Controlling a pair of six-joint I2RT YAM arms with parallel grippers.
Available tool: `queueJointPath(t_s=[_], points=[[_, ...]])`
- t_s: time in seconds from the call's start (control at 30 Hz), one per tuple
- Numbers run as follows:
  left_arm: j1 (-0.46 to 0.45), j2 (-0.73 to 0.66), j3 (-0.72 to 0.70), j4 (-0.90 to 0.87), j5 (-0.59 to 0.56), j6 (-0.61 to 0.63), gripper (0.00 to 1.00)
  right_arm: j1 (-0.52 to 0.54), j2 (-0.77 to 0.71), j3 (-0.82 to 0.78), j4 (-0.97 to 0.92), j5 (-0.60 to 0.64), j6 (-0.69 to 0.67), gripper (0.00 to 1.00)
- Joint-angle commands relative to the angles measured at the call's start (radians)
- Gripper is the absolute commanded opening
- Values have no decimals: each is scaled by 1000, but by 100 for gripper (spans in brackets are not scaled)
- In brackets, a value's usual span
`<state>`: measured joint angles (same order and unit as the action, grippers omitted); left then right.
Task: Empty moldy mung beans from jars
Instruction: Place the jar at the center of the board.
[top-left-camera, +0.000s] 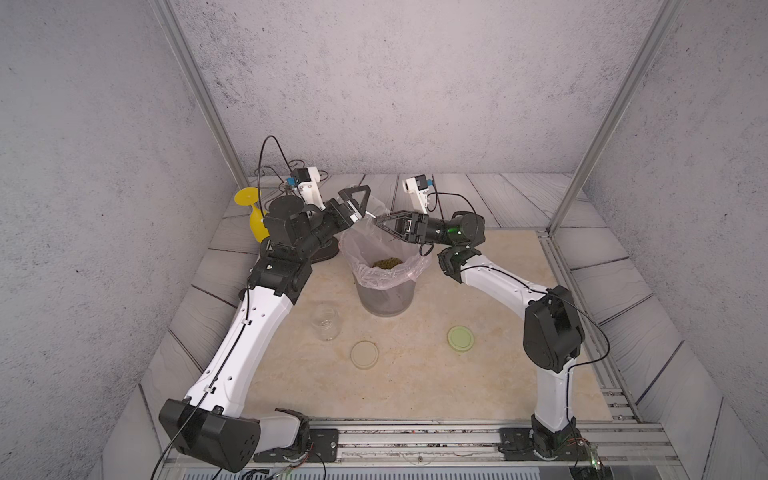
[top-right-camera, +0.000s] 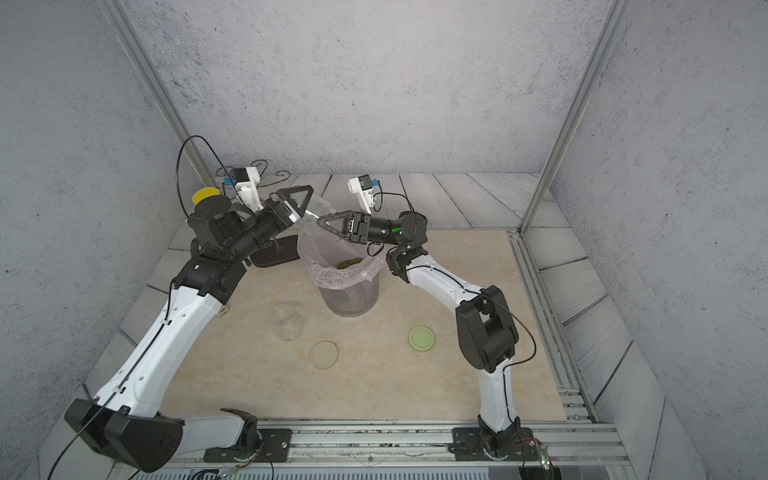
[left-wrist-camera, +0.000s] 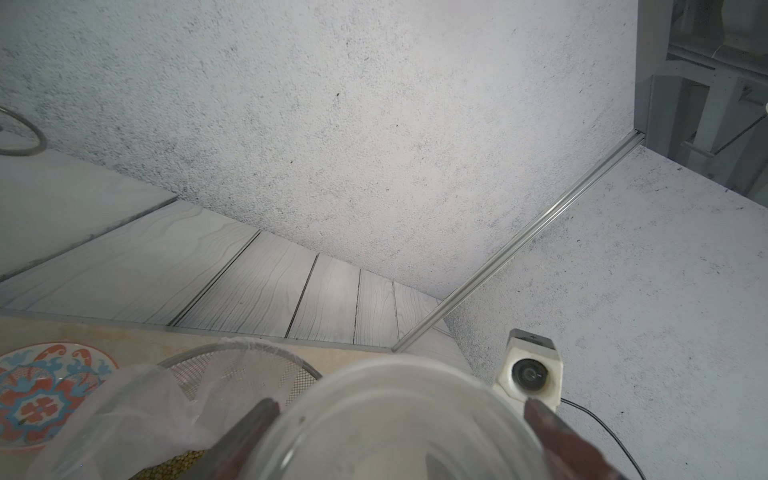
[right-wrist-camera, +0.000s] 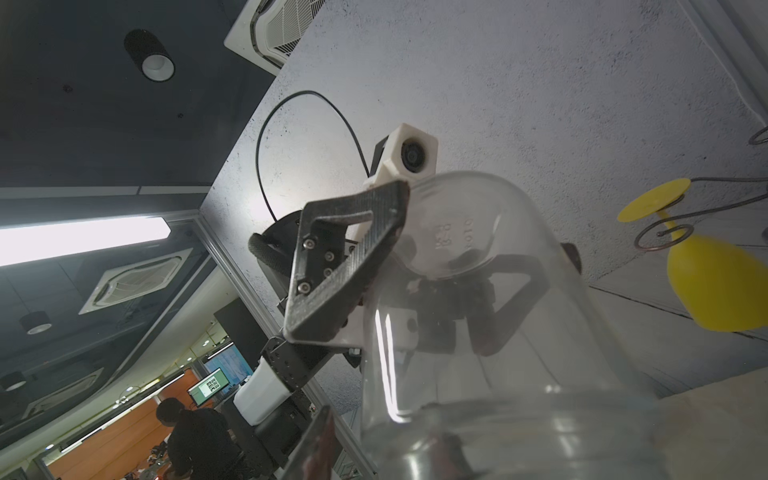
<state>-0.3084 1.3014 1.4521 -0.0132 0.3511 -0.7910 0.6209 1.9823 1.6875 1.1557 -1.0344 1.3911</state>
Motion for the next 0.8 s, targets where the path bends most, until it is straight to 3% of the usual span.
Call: queueJointPath(t_s=[0.0, 0.33, 0.4, 0.5, 0.53, 0.57, 0.63, 0.67, 0.7, 0.77], points=[[-6, -10, -25, 50, 67, 17, 49, 37, 29, 62, 46, -26, 15, 30], [-5, -20, -68, 103, 61, 57, 49, 56, 44, 90, 34, -24, 44, 17], [-6, -21, -69, 107, 61, 65, 49, 57, 46, 90, 36, -19, 52, 8], [-5, -19, -68, 113, 63, 72, 49, 58, 41, 83, 48, -14, 65, 7], [-5, -21, -71, 114, 60, 74, 49, 58, 38, 78, 54, -15, 70, 10], [-5, -24, -73, 114, 55, 78, 49, 57, 32, 72, 54, -18, 70, 27], [-5, -30, -73, 117, 48, 81, 49, 53, 15, 43, 30, -17, 53, 76], [-3, -32, -72, 118, 46, 83, 49, 51, -1, 19, 10, -14, 31, 93], [-3, -34, -69, 118, 46, 82, 49, 47, -13, -1, -15, -10, 5, 99], [-3, -37, -62, 113, 48, 84, 49, 39, -50, -56, -83, -4, -65, 99]])
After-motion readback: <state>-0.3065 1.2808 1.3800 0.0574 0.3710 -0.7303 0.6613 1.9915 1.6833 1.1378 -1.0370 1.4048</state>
